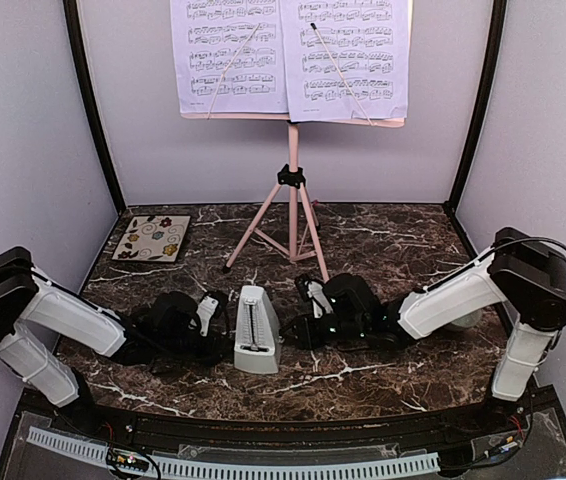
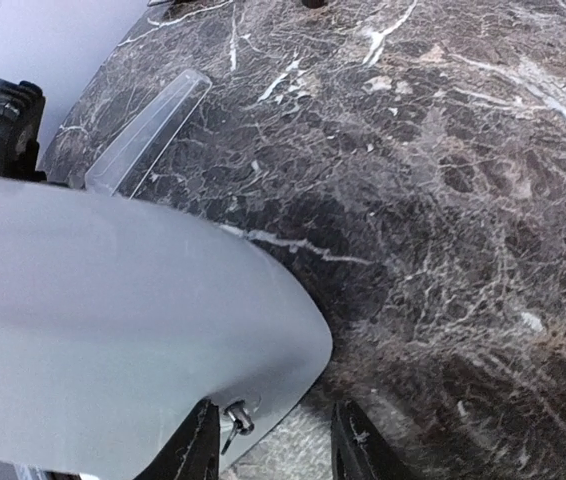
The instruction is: Set up the instrument practice props
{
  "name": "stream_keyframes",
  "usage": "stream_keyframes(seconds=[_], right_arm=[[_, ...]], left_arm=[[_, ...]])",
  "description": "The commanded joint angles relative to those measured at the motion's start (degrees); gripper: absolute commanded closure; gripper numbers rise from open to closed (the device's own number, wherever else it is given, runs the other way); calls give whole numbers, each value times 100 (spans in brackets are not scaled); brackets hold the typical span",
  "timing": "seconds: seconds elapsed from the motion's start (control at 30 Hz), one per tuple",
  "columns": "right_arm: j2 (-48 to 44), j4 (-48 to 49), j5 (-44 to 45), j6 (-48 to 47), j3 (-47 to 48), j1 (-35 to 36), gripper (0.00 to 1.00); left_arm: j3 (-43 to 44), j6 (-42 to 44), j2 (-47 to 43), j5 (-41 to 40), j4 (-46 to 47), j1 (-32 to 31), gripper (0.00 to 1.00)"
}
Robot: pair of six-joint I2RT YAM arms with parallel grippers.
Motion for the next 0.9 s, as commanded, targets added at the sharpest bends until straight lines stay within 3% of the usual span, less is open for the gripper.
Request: stream_keyframes(seconds=[0.0, 0.17, 0.3, 0.4, 0.67, 0.87], right_arm=[[246, 297, -10, -166, 362, -176, 61], [372, 257, -195, -286, 596, -399, 61], [-29, 138, -150, -387, 401, -523, 58], [-551, 10, -32, -550, 91, -530, 48], [-1751, 223, -290, -851, -599, -362, 5], [-1782, -115, -48, -1057, -168, 44, 2]], left_arm=[[199, -267, 388, 126, 620, -254, 69], [223, -404, 491, -124, 1095, -278, 69], [287, -349, 323, -463, 997, -276, 67], [278, -240, 139, -659, 778, -255, 65], [368, -130, 85, -460, 696, -32, 63], [639, -18, 221, -397, 614, 14, 62]])
